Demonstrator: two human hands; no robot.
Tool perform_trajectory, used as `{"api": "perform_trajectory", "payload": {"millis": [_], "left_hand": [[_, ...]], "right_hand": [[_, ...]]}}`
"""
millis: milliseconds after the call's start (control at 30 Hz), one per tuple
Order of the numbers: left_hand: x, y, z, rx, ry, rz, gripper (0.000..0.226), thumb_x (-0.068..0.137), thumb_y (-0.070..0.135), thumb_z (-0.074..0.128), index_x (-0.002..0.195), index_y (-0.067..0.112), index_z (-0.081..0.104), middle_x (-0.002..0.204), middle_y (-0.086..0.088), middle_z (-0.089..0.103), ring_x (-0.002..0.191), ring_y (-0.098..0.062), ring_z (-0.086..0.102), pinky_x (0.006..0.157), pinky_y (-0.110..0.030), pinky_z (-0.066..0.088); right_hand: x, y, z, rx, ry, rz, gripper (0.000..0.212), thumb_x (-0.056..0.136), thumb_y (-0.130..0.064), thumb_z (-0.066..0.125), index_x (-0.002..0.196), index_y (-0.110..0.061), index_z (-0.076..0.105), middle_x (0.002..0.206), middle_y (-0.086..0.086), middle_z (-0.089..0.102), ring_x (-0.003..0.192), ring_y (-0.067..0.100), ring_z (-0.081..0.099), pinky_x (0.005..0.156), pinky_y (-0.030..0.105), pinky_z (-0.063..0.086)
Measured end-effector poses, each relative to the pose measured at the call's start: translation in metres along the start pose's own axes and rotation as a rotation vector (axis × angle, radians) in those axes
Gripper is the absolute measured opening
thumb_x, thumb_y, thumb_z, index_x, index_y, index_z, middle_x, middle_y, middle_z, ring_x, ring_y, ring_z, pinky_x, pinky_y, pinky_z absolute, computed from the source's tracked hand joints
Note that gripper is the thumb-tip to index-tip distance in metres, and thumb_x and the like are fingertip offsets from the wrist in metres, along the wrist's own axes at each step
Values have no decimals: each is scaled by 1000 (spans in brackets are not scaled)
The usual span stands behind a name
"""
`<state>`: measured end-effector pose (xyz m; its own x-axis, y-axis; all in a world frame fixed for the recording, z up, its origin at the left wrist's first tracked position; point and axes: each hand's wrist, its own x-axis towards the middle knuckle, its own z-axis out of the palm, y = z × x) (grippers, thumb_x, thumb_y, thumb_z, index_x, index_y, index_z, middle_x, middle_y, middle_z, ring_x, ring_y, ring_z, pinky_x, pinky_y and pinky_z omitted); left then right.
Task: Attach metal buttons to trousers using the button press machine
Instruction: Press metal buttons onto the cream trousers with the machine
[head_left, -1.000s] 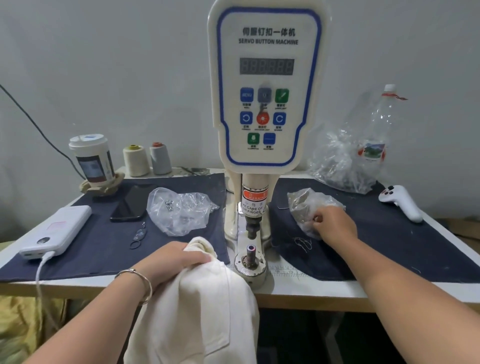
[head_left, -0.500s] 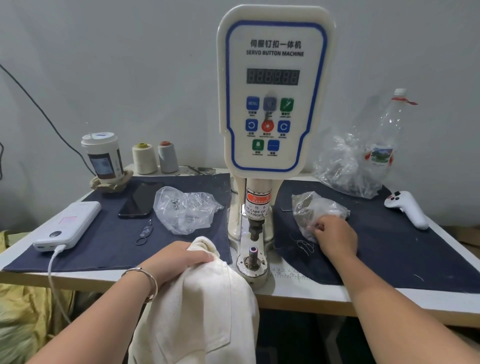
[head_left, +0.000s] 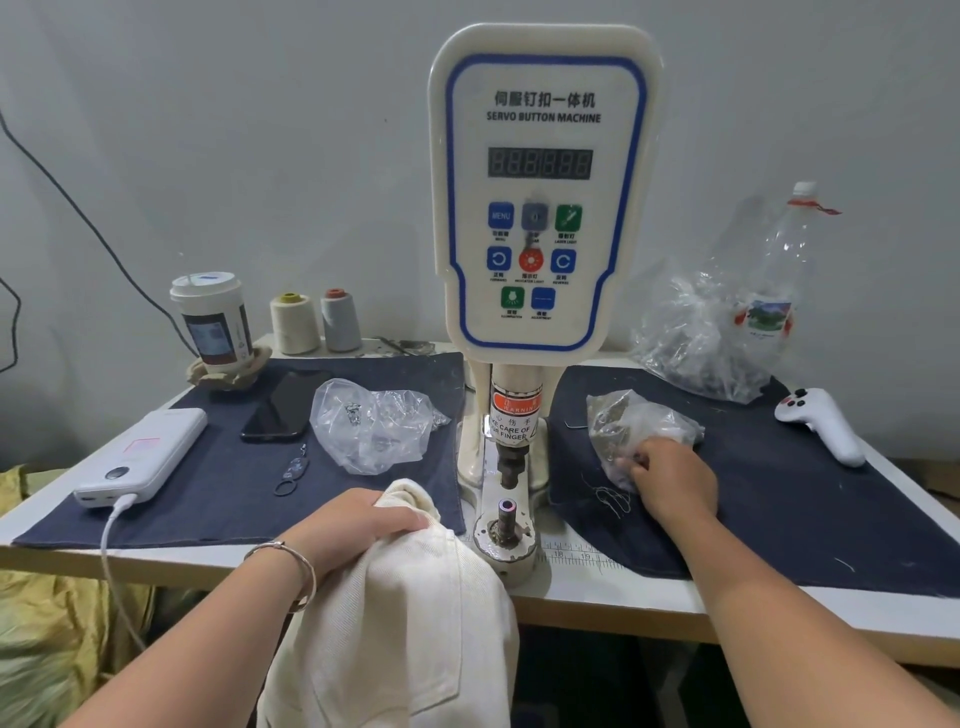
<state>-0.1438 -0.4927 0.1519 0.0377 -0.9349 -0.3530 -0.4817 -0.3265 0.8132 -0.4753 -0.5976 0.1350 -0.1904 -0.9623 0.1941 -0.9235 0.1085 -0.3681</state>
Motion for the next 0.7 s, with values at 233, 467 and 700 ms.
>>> {"api": "perform_trajectory", "payload": {"millis": [233,467,700], "left_hand": [[0,0,0,2,-13,16,36,60,53,72,89,32,79,90,6,77,90,-14,73,90,-31,52],[-2,2,0,3,-25,5,38,57,54,72,88,33,78,90,6,77,90,-14,73,92,-33,52],[-5,5,-1,6,-8,1,34,58,51,72,85,31,79,88,5,77,92,-16,72,92,-33,52]], "right_hand": [[-3,-3,-3,27,36,5,22,91,-25,58,73,-34,49,92,3,69,86,28,63,64,27,35],[-5,-2,-2,41,97,7,14,91,-26,58,77,-27,59,87,3,68,74,24,56,61,27,34],[-8,0,-3,147,258,-18,14,87,-22,63,77,-14,70,77,7,69,71,28,59,56,28,37]]}}
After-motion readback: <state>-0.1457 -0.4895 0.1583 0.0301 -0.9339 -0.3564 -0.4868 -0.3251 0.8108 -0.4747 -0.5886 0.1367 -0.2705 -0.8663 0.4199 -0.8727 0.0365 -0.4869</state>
